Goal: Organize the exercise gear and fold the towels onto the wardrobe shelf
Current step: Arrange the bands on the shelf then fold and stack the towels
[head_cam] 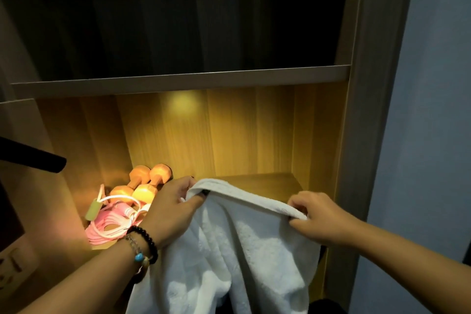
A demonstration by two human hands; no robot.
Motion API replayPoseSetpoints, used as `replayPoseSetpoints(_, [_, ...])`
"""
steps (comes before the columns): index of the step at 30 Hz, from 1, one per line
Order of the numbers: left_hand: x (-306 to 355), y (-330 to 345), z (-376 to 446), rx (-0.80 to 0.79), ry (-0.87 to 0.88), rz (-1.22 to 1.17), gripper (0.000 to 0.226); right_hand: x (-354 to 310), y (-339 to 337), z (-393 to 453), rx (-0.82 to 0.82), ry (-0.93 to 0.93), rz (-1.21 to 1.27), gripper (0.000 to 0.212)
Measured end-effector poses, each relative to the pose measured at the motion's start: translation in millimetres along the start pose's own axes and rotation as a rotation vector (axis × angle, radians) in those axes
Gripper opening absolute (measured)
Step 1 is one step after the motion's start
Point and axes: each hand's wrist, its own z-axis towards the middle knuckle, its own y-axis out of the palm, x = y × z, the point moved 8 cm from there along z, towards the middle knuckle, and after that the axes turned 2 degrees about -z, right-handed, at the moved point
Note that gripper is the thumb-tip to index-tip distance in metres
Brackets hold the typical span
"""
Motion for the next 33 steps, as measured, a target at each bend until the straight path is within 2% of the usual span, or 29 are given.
replayPoseSetpoints(6, [-15.9, -4.9, 6.7, 0.094, -0.084, -0.015, 0.013, 5.8, -39.1, 0.4, 0.204, -0.061, 0.09, 0.014])
replayPoseSetpoints(9, [-20.8, -6.0, 7.2, 0.136, -0.125, -0.042, 0.012, -11.2, -33.6, -17.6, 0.255, -0.301, -0.066, 0.014])
replayPoseSetpoints(12, [-24.1, -7.5, 8.4, 0.178, -0.171, -0.04, 0.019, -38.0, -6.2, -42.2, 0.182, -0.621, -0.357, 0.018])
replayPoseSetpoints(15, [-28.4, -6.3, 10.0, 0.196, -0.202, -0.044, 0.022, -41.0, 19.3, -47.9, 0.074, -0.69, -0.446, 0.011])
replayPoseSetpoints(17, [-30.8, -4.0, 9.9, 0.186, -0.219, -0.051, 0.021, -29.9, 21.1, -40.2, 0.037, -0.562, -0.353, 0.015])
replayPoseSetpoints(19, [-32.5, -1.8, 8.6, 0.158, -0.228, -0.079, 0.019, -5.1, 16.7, -25.6, -0.005, -0.258, 0.005, 0.019])
replayPoseSetpoints(22, [-33.4, -0.2, 5.6, 0.127, -0.224, -0.158, 0.015, 29.7, 24.9, -9.5, 0.055, 0.157, 0.546, 0.014])
replayPoseSetpoints(24, [-35.4, 1.6, 3.3, 0.124, -0.23, -0.192, 0.011, 36.5, 58.1, -8.3, -0.091, 0.391, 0.841, 0.006])
replayPoseSetpoints(25, [-37.4, 2.8, 2.5, 0.133, -0.236, -0.206, 0.01, 34.1, 77.1, -11.1, -0.206, 0.461, 0.902, 0.005])
replayPoseSetpoints(27, [-40.6, 6.3, 1.2, 0.15, -0.251, -0.213, 0.009, 24.7, 106.7, -19.3, -0.403, 0.494, 0.894, 0.003])
replayPoseSetpoints(29, [-43.2, 9.4, 0.5, 0.155, -0.259, -0.206, 0.008, 16.5, 120.1, -24.2, -0.475, 0.471, 0.878, 0.005])
replayPoseSetpoints(31, [-46.7, 9.1, 0.9, 0.159, -0.253, -0.205, 0.009, 16.3, 118.7, -24.2, -0.453, 0.478, 0.868, 0.008])
replayPoseSetpoints(33, [-52.0, 5.7, 1.6, 0.164, -0.262, -0.197, 0.009, 26.7, 103.6, -18.8, -0.345, 0.503, 0.835, 0.009])
